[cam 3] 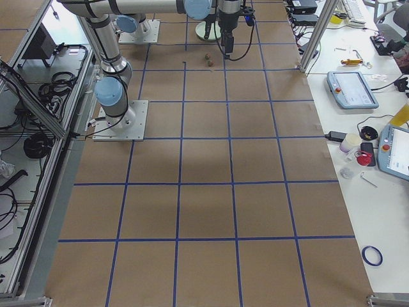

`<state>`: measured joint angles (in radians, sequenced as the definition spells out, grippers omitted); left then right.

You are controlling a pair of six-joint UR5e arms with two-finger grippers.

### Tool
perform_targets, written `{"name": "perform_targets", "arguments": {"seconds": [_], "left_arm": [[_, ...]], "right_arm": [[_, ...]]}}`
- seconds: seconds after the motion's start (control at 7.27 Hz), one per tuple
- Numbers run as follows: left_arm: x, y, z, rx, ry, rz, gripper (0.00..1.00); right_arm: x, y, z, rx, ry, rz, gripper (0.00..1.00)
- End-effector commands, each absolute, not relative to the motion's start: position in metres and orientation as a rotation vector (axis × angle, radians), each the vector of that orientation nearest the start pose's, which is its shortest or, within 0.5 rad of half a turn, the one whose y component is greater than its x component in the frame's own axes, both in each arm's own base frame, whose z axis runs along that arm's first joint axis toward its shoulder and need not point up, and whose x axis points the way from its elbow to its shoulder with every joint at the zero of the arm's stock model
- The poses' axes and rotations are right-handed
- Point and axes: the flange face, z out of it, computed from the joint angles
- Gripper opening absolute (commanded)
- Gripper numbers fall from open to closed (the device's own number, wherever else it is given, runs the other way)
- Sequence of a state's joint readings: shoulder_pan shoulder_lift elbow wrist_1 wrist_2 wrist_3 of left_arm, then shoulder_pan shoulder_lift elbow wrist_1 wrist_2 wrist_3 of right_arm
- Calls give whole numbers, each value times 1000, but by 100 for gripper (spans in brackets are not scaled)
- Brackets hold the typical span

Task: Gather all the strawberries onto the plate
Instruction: 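Lift the strawberry onto the green plate and open the left gripper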

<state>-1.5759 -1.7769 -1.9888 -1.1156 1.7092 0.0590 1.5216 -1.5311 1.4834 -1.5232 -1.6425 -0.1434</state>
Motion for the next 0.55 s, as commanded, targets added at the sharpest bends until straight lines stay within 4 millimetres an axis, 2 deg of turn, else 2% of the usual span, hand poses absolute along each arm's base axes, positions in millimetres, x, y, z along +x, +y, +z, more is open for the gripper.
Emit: {"name": "perform_targets", "arguments": {"seconds": [0.0,0.14,0.28,0.41], "left_arm": [[-101,-484,219,89,2990,284,0],[-102,-480,211,78,2998,238,12],[-102,-480,210,91,3001,230,75],[-102,-483,213,90,3000,211,100]], "right_arm": [[101,-514,506,-150,3210,11,100],[101,-514,506,-153,3210,11,100],[101,-513,507,-153,3211,11,100],[101,-514,506,-155,3211,12,100]]}}
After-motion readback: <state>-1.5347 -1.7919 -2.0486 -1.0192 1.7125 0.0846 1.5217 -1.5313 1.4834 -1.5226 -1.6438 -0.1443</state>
